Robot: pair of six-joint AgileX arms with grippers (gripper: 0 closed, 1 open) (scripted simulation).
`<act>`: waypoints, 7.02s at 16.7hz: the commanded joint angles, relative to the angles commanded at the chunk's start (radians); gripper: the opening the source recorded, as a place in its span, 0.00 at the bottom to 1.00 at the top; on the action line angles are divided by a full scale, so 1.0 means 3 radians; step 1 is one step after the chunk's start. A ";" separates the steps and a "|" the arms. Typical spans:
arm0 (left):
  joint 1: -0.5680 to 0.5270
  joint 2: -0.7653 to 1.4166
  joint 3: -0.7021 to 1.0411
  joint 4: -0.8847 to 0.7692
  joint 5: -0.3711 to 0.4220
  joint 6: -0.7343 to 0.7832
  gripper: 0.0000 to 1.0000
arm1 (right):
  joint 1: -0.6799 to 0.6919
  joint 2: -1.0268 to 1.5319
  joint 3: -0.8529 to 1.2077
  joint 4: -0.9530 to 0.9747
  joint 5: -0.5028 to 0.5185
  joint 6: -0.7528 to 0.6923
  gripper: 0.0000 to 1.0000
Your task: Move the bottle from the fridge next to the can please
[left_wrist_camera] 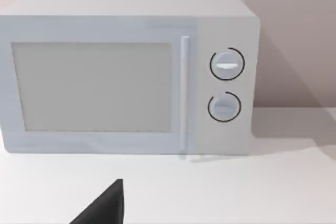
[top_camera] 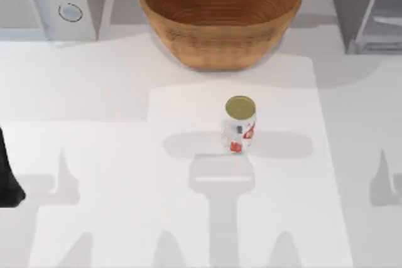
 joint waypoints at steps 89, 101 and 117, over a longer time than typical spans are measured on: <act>0.0000 0.0000 0.0000 0.0000 0.0000 0.0000 1.00 | -0.0744 0.7182 0.4114 0.3080 -0.0601 0.0004 0.00; 0.0000 0.0000 0.0000 0.0000 0.0000 0.0000 1.00 | -0.0939 0.6122 0.2342 0.3768 -0.0829 0.0009 0.00; 0.0000 0.0000 0.0000 0.0000 0.0000 0.0000 1.00 | 0.1292 0.6710 0.1481 0.5224 0.1350 -0.0004 0.00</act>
